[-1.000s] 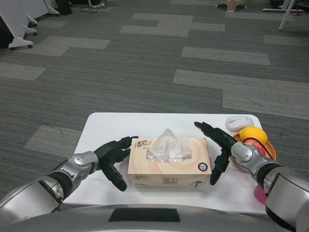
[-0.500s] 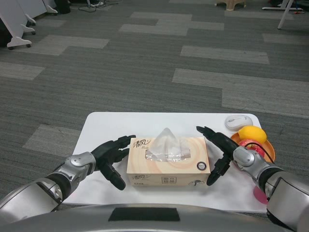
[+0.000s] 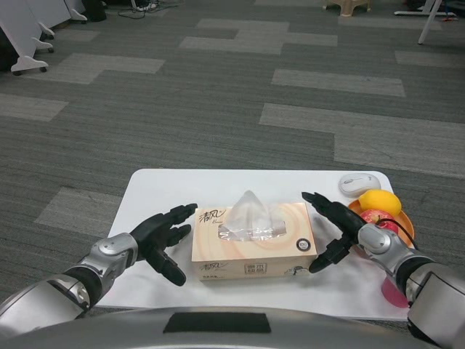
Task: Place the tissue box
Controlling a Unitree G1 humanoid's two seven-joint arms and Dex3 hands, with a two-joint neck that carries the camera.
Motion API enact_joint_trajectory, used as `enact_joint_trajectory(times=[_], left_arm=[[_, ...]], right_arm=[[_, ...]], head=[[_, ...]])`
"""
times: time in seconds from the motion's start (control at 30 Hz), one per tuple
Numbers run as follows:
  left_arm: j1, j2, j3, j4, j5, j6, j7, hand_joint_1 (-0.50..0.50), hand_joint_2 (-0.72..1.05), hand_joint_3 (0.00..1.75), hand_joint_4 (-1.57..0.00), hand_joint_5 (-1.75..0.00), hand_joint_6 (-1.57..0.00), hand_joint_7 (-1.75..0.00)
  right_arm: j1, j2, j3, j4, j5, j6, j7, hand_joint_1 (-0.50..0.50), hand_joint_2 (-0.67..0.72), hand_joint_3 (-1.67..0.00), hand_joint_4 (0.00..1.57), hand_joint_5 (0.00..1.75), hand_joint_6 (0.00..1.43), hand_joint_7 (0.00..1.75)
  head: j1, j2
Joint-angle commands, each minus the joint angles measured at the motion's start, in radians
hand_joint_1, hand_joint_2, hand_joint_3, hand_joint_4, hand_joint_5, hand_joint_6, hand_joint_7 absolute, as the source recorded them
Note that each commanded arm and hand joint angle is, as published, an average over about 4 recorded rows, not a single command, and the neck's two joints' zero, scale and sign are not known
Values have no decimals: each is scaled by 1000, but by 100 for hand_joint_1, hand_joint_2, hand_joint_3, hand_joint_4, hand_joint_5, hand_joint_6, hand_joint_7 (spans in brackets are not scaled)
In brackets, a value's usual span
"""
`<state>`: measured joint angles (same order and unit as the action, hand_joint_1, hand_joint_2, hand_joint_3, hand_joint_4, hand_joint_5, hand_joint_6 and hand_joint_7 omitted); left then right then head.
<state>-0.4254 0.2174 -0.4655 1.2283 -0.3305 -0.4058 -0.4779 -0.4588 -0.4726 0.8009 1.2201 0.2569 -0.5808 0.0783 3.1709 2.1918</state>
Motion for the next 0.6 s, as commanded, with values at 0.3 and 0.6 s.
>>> enact_joint_trajectory(times=[0.3, 0.6], left_arm=[[55, 52, 151, -55, 10, -18, -15, 50, -10, 9, 0, 0, 0, 0], [98, 70, 300, -158, 7, -38, -22, 50, -2, 9, 0, 0, 0, 0]], right_arm=[[24, -26, -57, -46, -18, -6, 21, -24, -29, -24, 0, 0, 0, 7], [70, -49, -134, -128, -28, -14, 31, -25, -29, -24, 0, 2, 0, 7]], head=[[0, 1], [3, 5]])
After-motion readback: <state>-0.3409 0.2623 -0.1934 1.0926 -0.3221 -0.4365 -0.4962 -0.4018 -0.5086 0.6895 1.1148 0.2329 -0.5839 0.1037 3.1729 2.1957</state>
